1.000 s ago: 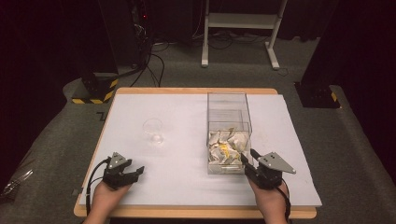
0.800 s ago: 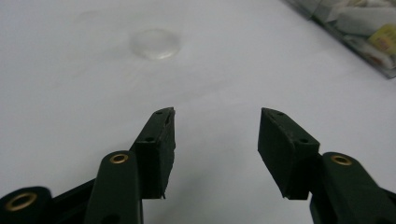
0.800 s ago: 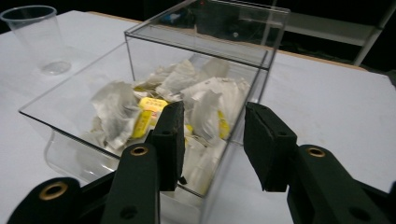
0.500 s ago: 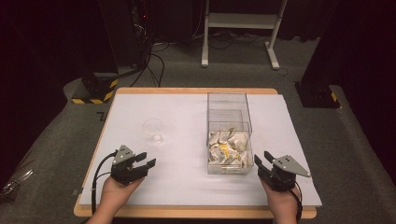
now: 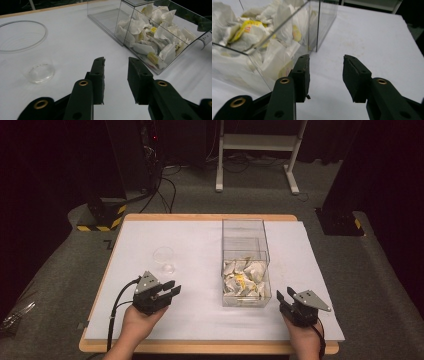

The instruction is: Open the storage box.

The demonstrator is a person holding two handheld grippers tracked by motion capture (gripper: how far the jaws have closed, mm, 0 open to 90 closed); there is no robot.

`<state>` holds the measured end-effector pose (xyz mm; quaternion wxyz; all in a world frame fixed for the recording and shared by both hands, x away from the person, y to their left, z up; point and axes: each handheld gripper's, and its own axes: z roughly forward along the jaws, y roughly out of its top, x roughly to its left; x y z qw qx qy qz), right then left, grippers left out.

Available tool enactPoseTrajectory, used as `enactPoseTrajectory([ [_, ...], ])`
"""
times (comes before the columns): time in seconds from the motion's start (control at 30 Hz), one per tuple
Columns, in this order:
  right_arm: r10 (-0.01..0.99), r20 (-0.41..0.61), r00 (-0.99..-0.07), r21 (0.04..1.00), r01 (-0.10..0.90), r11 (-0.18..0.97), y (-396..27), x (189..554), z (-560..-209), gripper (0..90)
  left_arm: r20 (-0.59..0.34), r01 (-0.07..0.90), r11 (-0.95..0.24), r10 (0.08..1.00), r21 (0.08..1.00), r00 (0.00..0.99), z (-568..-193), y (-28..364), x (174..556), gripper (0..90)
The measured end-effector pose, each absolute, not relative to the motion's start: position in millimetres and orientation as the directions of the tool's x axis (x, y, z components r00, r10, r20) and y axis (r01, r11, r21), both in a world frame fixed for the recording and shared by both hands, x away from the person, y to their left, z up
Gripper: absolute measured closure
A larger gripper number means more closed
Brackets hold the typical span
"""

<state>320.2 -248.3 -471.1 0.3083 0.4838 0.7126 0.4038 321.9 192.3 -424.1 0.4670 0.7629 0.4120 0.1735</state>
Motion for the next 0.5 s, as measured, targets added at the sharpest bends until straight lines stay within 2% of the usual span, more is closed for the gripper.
enactPoseTrajectory([
  [0.33, 0.935, -0.026, -0.353, 0.862, 0.465, 0.199, -252.8, 326.1, -479.5, 56.9, -0.171, 0.483, -0.205, 0.763, 0.851, 0.624, -420.9, 172.0, 333.9, 61.0],
  [0.5, 0.934, -0.017, -0.357, 0.859, 0.473, 0.196, -255.1, 327.6, -482.8, 56.7, -0.122, 0.470, -0.255, 0.764, 0.845, 0.633, -420.1, 159.9, 335.1, 59.2],
])
